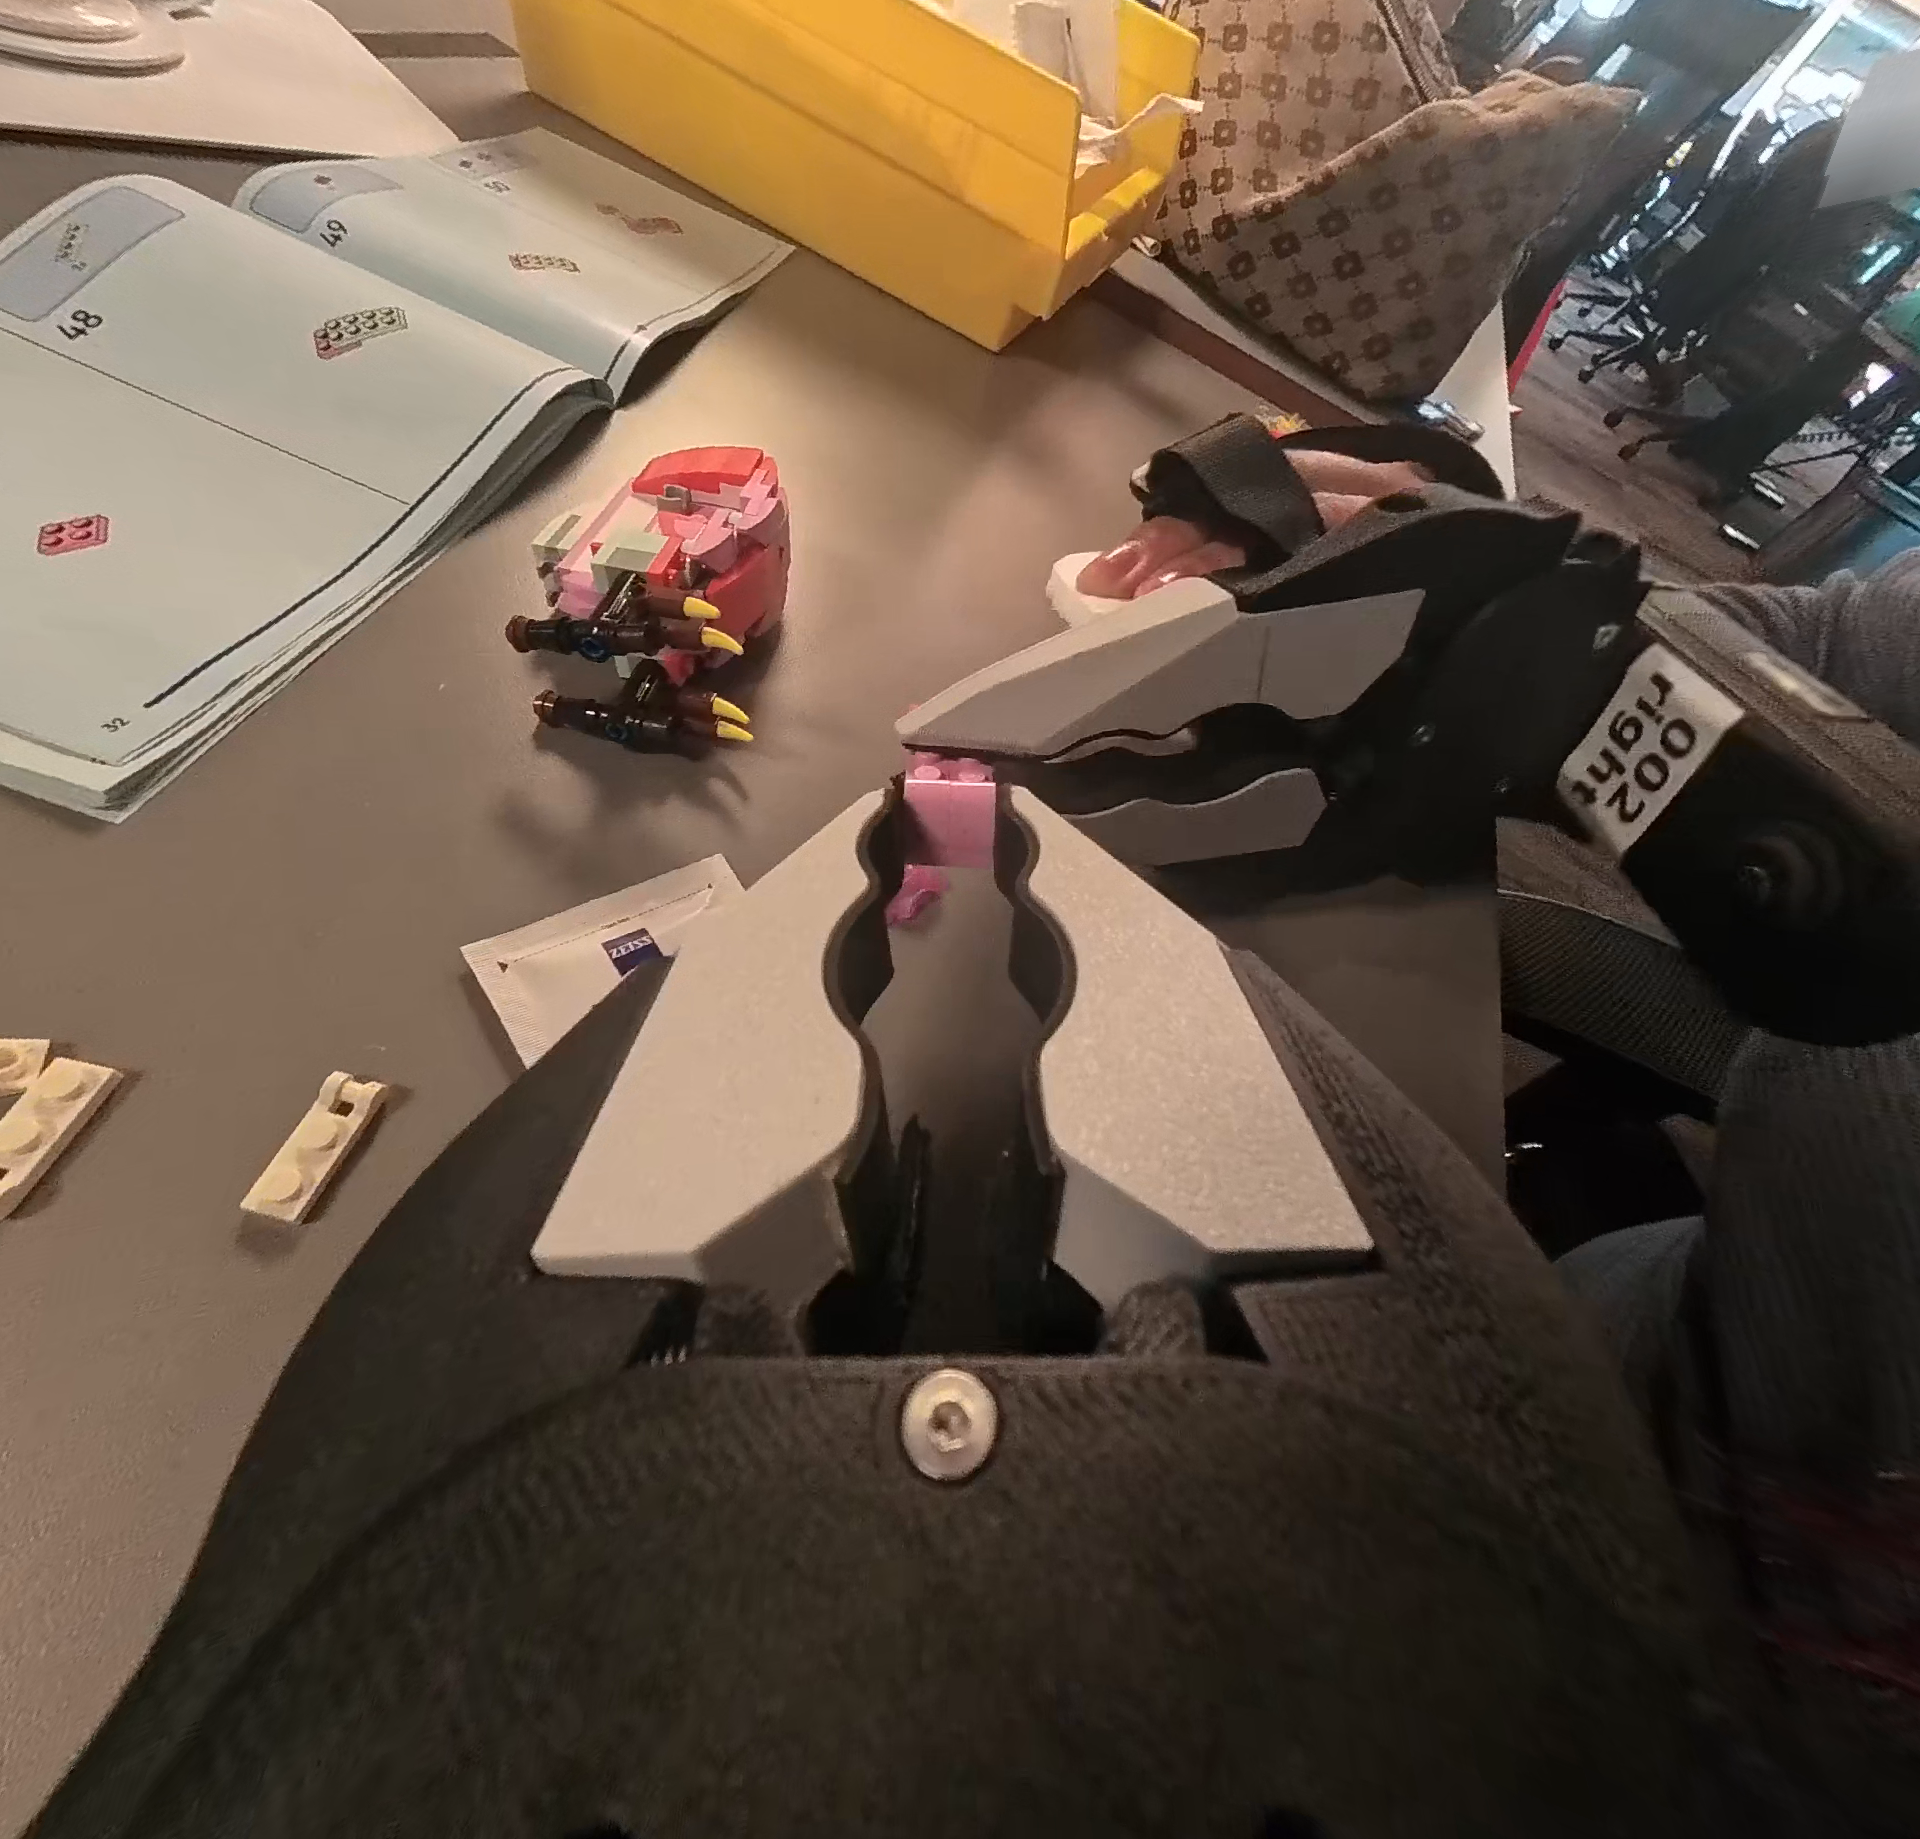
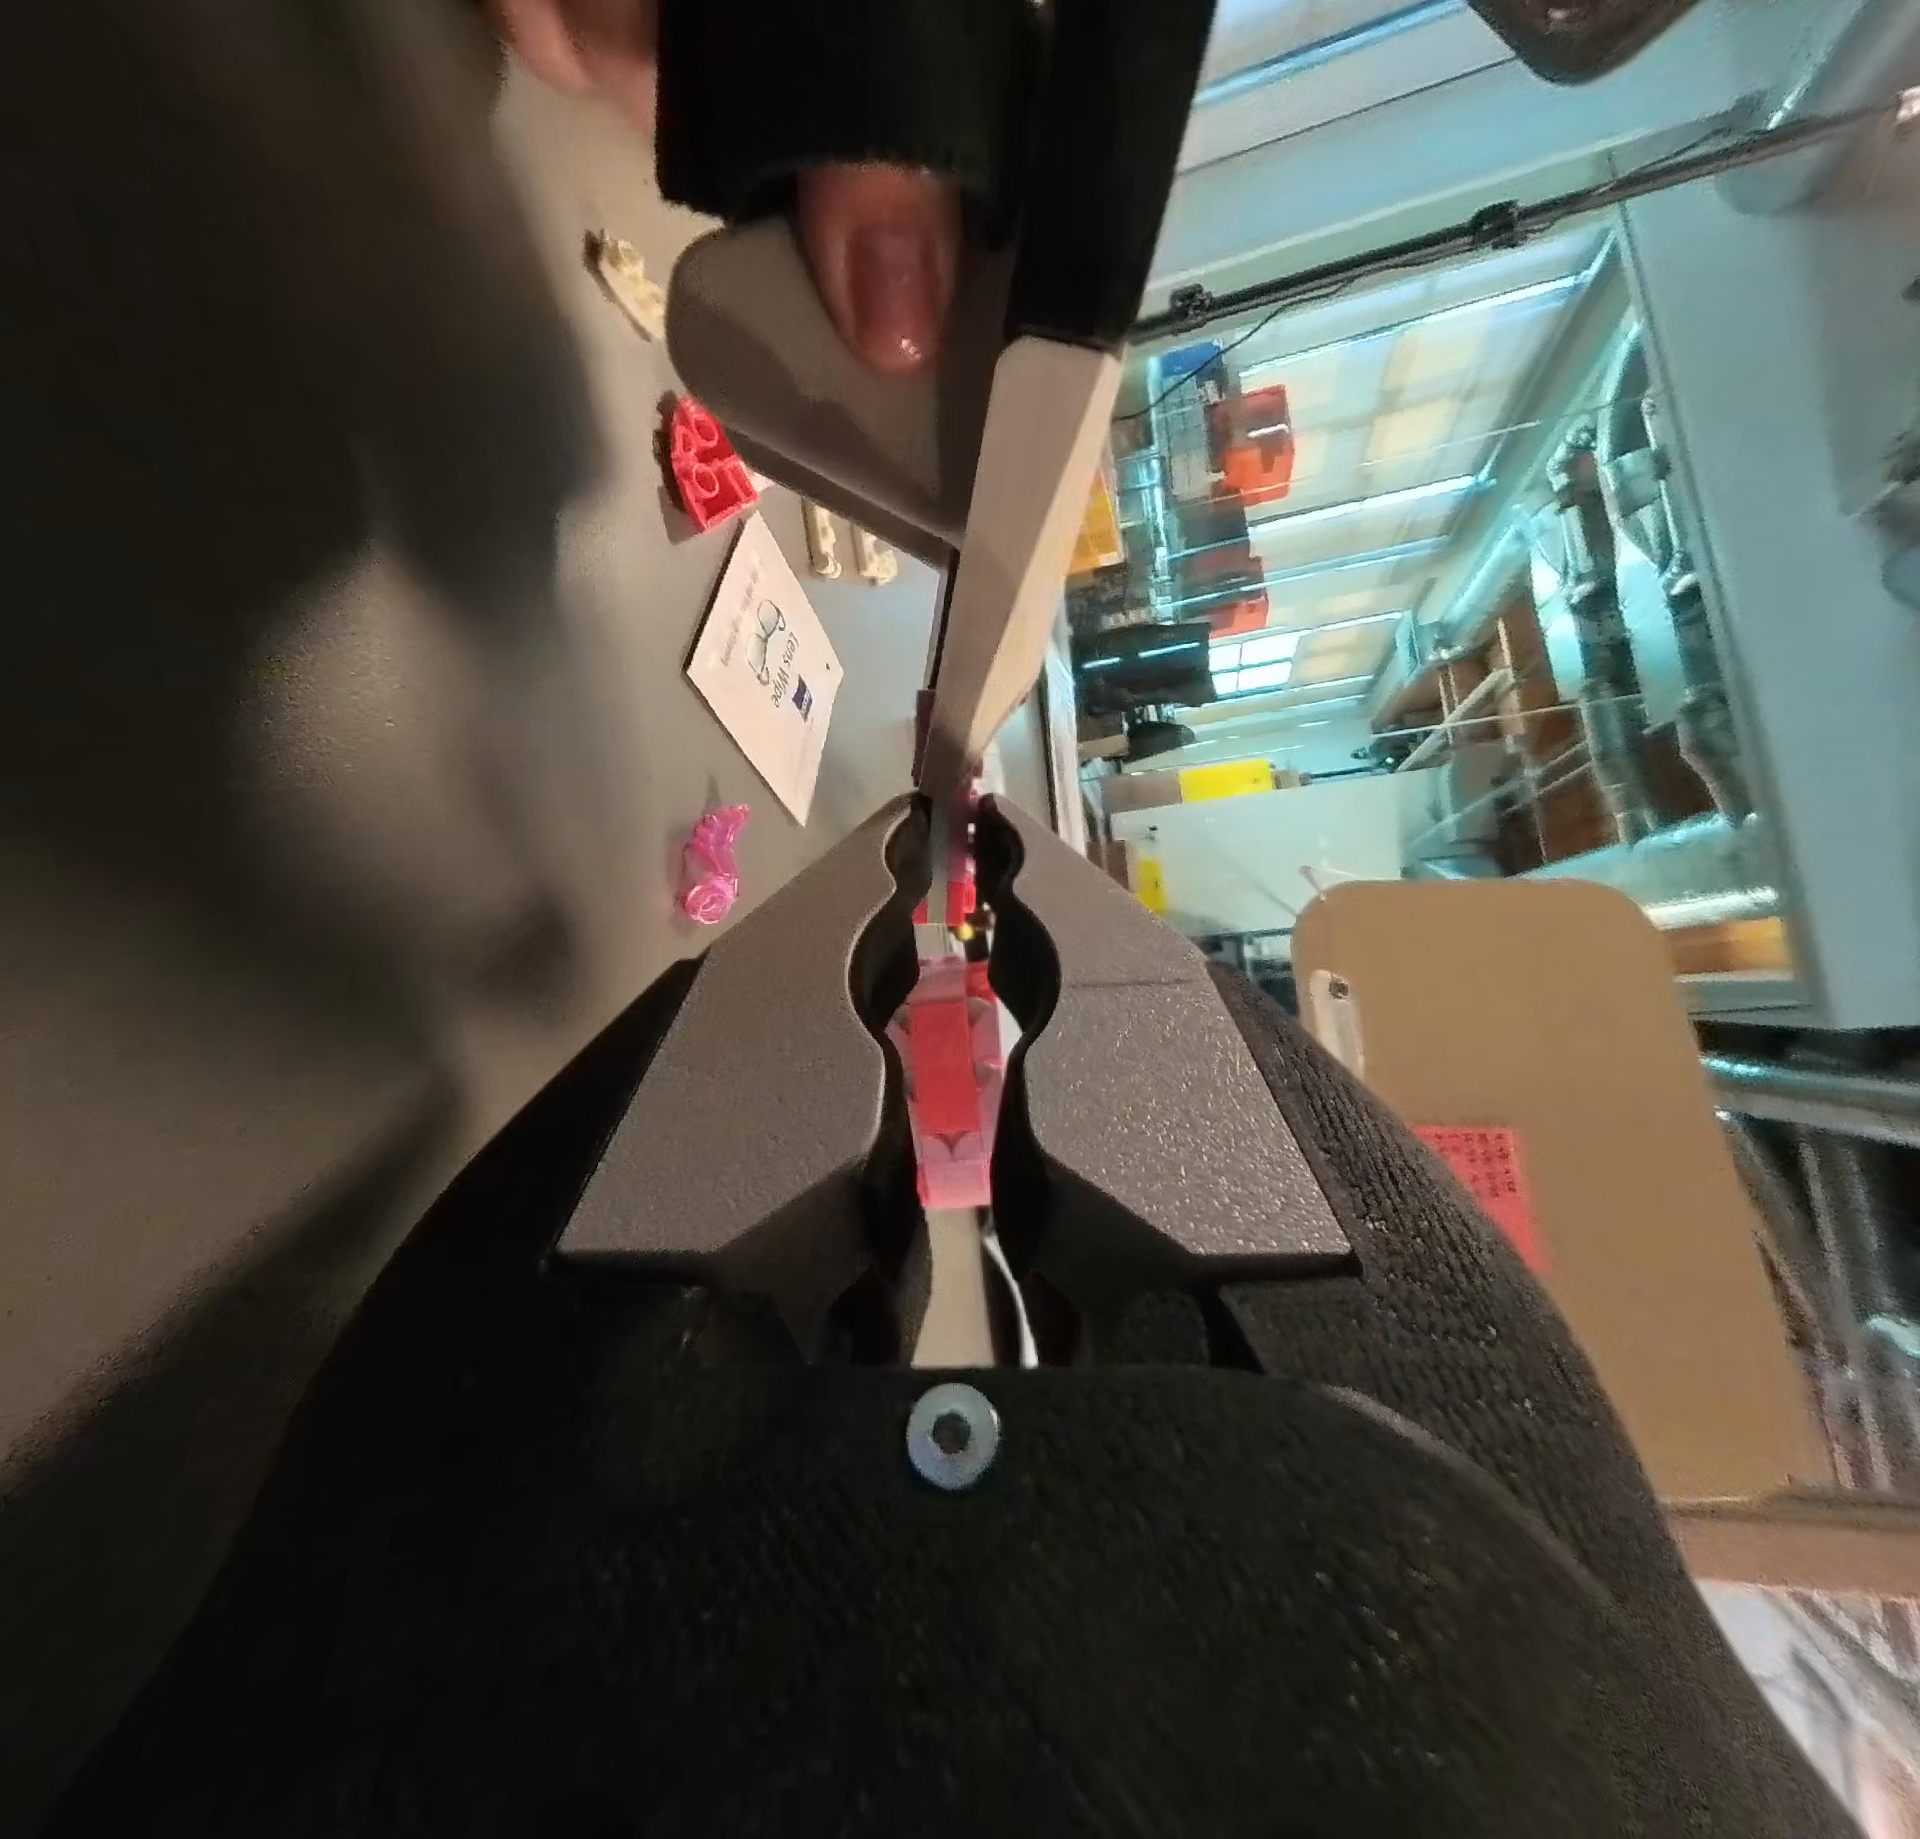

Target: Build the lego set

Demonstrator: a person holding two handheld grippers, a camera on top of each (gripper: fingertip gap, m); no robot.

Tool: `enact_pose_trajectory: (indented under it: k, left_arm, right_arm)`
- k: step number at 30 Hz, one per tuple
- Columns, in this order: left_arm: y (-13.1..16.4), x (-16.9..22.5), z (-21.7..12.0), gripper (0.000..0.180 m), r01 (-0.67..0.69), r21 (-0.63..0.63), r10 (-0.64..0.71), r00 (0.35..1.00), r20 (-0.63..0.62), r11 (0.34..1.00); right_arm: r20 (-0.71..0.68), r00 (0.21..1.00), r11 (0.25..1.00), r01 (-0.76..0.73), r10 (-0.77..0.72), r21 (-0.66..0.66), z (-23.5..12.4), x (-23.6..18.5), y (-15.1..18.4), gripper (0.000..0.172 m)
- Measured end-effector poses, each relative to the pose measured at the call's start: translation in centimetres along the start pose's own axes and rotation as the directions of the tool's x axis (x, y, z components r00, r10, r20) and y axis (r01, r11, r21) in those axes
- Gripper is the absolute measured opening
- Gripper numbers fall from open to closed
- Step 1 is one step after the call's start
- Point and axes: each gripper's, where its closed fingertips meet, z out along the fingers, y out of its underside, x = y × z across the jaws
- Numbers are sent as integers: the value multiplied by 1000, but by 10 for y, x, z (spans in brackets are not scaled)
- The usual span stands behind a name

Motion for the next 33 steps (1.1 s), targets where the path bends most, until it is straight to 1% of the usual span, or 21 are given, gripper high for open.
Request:
enact_pose_trajectory:
  k: [5,7,8,9,10,11,12,13,14,21,24,29,30,32,33]
  left_arm:
    - [0,-1,0,16,11,-1,-11,1000,-1,1000]
    - [-2,-1,-1,16,22,15,-22,1000,-10,1000]
    - [-3,-1,-2,16,33,22,-32,999,-14,999]
    - [-4,-2,-3,16,49,30,-48,999,-19,998]
    - [-4,-3,-3,16,65,31,-64,998,-21,997]
    - [-5,-4,-4,16,76,36,-75,997,-26,996]
    - [-5,-4,-4,16,85,40,-84,996,-30,996]
    - [-5,-4,-5,16,92,41,-90,995,-33,995]
    - [-5,-4,-5,16,96,41,-95,995,-36,995]
    - [-5,-4,-4,16,110,37,-108,993,-49,993]
    - [-5,-3,-4,16,106,36,-104,993,-53,994]
    - [-3,-3,-4,16,101,18,-100,994,-49,995]
    - [-4,-2,-4,16,95,22,-93,994,-61,995]
    - [-7,-2,-7,16,68,44,-65,995,-69,997]
    - [-7,-2,-9,16,51,42,-48,996,-71,998]
  right_arm:
    - [-11,1000,1000,25,-25,-7,1,1,0,7]
    - [-19,999,999,-33,33,14,2,4,-1,7]
    - [-27,997,998,-67,67,23,3,6,-1,10]
    - [-43,995,996,-91,92,27,3,9,-1,28]
    - [-44,992,993,-117,118,18,4,11,2,40]
    - [-32,988,989,-149,149,3,5,11,6,48]
    - [-21,984,985,-174,174,-8,6,11,10,51]
    - [-16,983,983,-185,185,-15,6,11,14,50]
    - [-15,983,983,-184,184,-18,5,12,16,47]
    - [-2,996,996,-86,86,-7,4,4,12,13]
    - [2,997,997,-77,77,-10,3,6,12,10]
    - [53,991,992,-127,126,-1,3,1,12,11]
    - [49,990,991,-133,133,1,1,2,13,14]
    - [28,994,994,-102,103,-35,-2,5,29,56]
    - [12,993,991,-114,115,-63,-4,9,42,69]
